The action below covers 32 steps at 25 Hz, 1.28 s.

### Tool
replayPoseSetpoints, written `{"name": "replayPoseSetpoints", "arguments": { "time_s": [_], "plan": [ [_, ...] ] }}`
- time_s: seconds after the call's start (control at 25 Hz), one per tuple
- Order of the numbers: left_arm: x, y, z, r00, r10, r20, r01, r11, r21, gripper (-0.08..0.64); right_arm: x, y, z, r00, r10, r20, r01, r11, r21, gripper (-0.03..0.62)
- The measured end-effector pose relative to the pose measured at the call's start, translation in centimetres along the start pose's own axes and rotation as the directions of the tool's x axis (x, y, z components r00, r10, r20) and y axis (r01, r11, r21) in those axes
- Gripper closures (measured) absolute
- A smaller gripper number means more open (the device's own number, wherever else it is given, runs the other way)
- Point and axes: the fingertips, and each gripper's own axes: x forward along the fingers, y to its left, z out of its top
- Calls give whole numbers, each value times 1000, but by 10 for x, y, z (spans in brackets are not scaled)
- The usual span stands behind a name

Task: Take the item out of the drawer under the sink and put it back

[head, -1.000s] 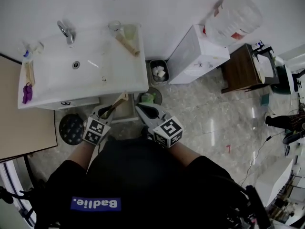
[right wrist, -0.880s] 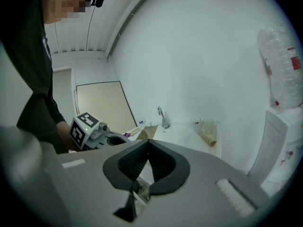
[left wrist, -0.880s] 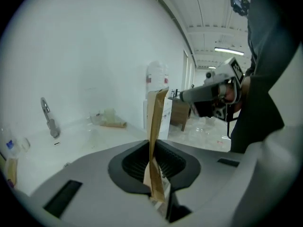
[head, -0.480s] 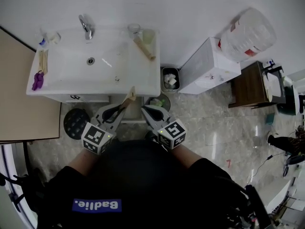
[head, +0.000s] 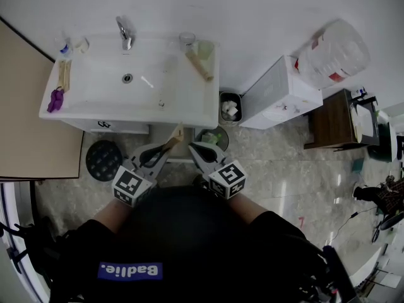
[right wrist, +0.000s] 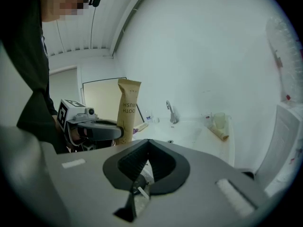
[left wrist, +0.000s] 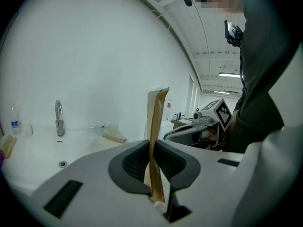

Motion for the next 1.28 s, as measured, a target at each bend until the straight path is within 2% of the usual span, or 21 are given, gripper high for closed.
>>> {"name": "replayPoseSetpoints", "arguments": {
  "time_s": [0.16,0.64,1.04,1.28],
  "plan": [
    [-2,-3,-2,1000,-10,10,10,1000,-21,517,-1,3,-2,1000,3,-1,-3,1000,3,592],
    [3,-7,-10,1000,-11,-14,11,1000,18,517,-4,4,-10,1000,0,-7,0,1000,13,592],
    [18,-4,-33,997,-3,-83,9,997,71,517,-7,-3,-19,1000,-13,-21,14,999,40,592],
    [32,3,-57,988,7,-157,11,994,112,517,-11,-12,-25,999,-33,-29,35,998,55,592]
  ]
}}
